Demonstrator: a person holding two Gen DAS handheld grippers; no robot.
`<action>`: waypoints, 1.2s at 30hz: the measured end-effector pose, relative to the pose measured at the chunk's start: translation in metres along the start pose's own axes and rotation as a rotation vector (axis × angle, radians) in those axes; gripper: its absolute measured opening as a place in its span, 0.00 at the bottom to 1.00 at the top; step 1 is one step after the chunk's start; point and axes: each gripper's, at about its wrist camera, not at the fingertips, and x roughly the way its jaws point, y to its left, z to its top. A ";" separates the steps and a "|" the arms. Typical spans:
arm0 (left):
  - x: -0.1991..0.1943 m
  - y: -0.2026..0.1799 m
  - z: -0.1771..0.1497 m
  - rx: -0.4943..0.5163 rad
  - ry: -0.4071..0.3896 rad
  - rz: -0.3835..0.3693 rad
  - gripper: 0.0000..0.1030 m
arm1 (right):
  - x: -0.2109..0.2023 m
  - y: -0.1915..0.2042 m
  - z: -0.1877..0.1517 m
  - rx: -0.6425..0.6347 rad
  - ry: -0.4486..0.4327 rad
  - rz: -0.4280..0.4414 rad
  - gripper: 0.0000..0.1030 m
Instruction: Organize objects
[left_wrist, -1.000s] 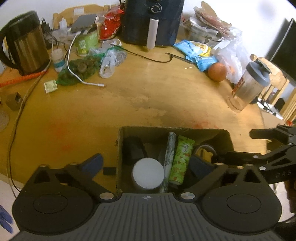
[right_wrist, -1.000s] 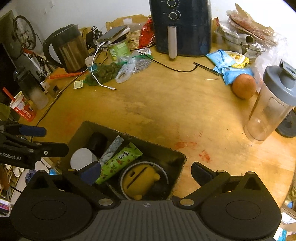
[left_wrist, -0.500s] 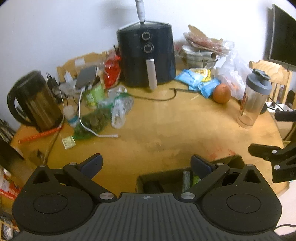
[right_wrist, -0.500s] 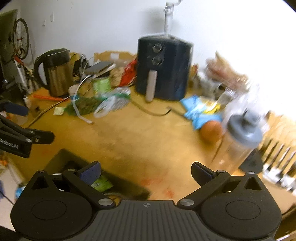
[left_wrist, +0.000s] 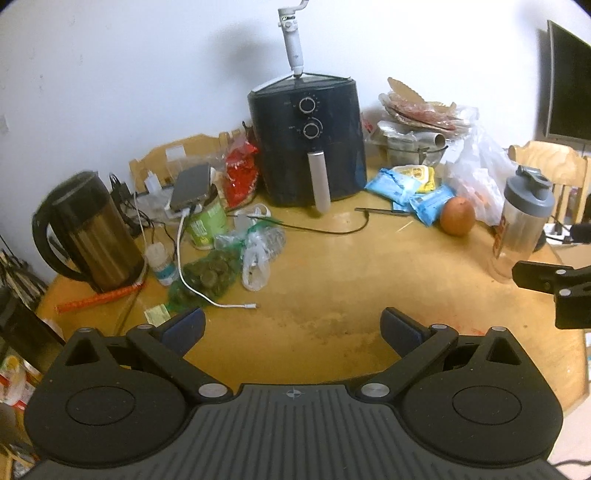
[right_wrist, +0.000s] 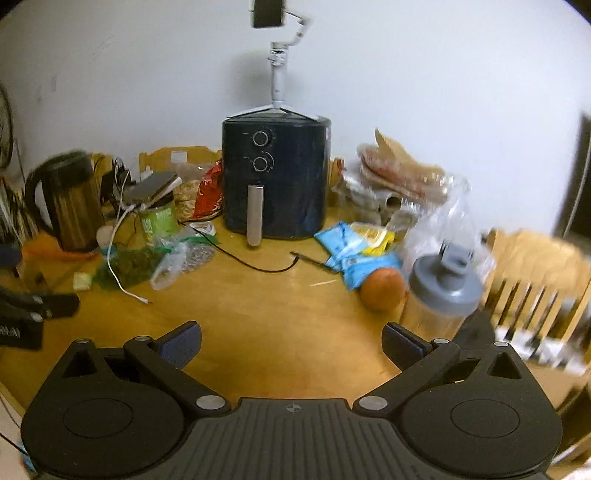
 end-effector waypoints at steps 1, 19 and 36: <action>0.002 0.002 0.001 -0.018 0.017 -0.009 1.00 | 0.001 -0.001 0.001 0.033 0.013 0.000 1.00; 0.040 0.029 -0.011 -0.124 0.363 -0.170 1.00 | 0.048 0.009 -0.006 0.149 0.546 -0.035 1.00; 0.056 0.009 -0.055 -0.074 0.600 -0.234 1.00 | 0.065 0.022 -0.053 0.228 0.848 -0.046 1.00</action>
